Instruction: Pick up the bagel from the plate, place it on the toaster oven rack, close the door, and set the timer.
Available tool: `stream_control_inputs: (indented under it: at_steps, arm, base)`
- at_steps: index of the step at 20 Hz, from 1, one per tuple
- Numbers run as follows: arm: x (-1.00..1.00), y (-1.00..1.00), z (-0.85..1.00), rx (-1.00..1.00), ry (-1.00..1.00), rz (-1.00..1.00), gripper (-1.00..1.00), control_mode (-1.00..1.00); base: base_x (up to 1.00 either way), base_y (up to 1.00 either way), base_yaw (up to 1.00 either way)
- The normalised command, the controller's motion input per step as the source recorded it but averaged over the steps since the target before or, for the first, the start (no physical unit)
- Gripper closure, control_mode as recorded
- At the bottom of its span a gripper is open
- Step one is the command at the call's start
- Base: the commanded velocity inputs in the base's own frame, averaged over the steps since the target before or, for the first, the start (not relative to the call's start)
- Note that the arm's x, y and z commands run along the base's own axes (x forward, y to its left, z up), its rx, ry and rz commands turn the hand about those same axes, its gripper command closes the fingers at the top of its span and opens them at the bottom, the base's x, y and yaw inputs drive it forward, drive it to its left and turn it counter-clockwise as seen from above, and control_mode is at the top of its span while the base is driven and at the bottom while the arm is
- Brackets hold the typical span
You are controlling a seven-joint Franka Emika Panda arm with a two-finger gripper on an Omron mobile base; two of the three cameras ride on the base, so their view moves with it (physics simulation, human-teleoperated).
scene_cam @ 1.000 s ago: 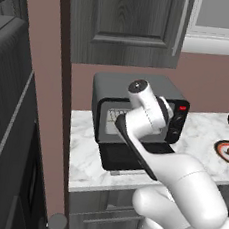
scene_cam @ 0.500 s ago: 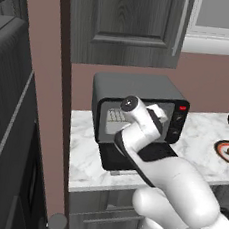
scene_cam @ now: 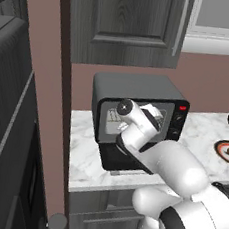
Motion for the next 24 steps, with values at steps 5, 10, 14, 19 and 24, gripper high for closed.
stream_control_inputs:
  at_steps: [5, 10, 14, 19, 24]
  arm:
    - [0.35, 0.09, -0.1, -0.08, -0.02, 0.0, -1.0, -1.0]
    - [0.15, 0.01, -0.12, -0.09, -0.07, 0.0, -1.0, -1.0]
    - [0.1, 0.0, -0.16, -0.07, -0.08, 0.0, -1.0, -1.0]
    - [0.06, 0.0, -0.12, -0.02, -0.08, 0.01, -1.0, -1.0]
    - [0.16, 0.0, -0.02, 0.0, -0.05, 0.04, -1.0, -1.0]
  base:
    - [0.0, 0.0, 0.0]
    - [0.0, 0.0, 0.0]
    - [0.0, 0.0, 0.0]
    - [0.0, 0.0, 0.0]
    - [0.0, 0.0, 0.0]
